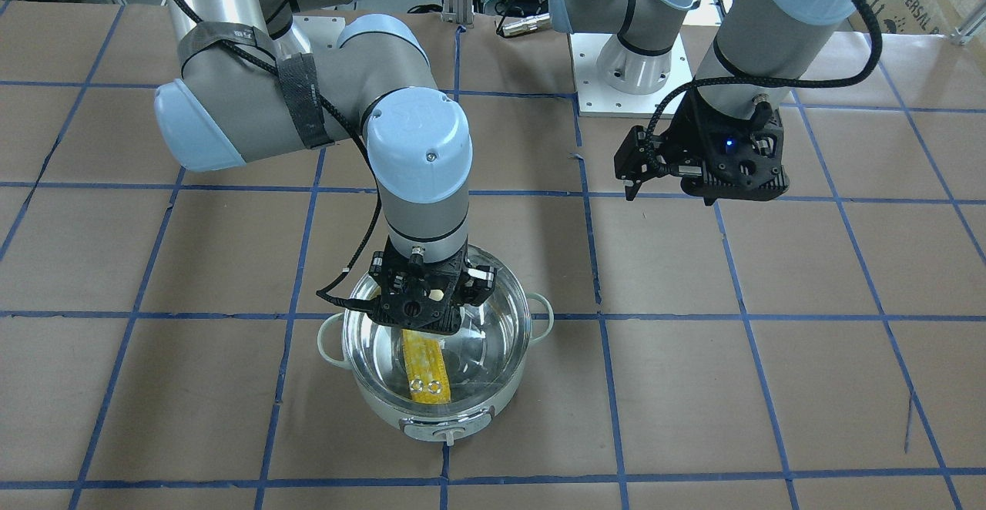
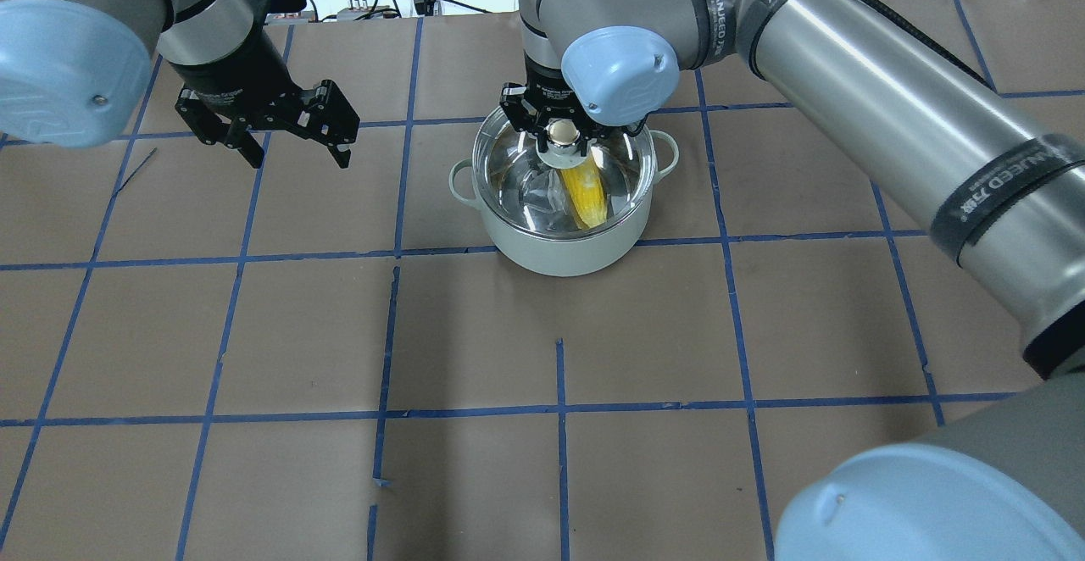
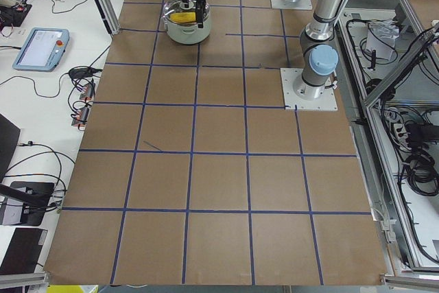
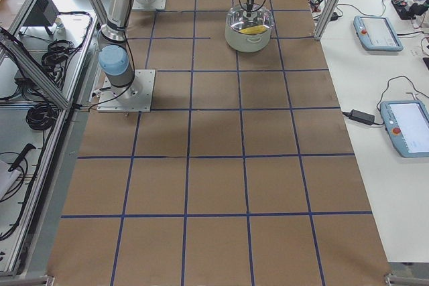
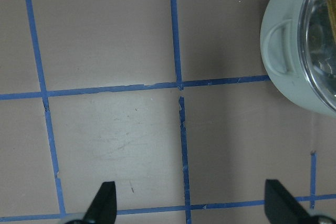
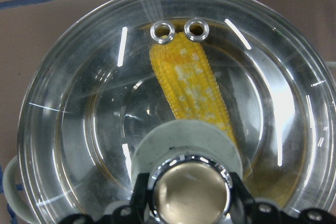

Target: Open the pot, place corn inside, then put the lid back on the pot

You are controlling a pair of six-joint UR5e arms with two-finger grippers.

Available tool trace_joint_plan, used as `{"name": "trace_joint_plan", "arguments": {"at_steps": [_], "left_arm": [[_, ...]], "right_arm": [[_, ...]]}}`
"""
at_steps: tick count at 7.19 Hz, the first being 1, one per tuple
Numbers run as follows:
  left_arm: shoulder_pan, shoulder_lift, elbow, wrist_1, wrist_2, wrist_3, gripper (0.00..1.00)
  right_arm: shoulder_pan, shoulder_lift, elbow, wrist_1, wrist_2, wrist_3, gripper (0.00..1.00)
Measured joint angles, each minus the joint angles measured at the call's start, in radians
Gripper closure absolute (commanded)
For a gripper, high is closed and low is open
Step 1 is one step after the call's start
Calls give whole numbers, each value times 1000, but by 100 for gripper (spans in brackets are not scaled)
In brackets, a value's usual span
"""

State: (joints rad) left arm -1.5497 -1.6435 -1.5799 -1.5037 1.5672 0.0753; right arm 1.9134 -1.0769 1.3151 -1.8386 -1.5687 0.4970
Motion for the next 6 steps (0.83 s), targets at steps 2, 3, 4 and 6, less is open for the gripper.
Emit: {"name": "trace_joint_plan", "arguments": {"at_steps": [2,3,4,6], "left_arm": [[2,1,-1,0,0,1,0],[2,1,-1,0,0,1,0],[2,1,-1,0,0,0,0],[2,2,-3,0,0,1,0]], "right_arm": [[2,0,1,7,0,-1,19],[2,0,1,10,1,-2,4],[1,-2,0,11,1,-3,1],[-23,-24,-10,31,-2,-70,0]]}}
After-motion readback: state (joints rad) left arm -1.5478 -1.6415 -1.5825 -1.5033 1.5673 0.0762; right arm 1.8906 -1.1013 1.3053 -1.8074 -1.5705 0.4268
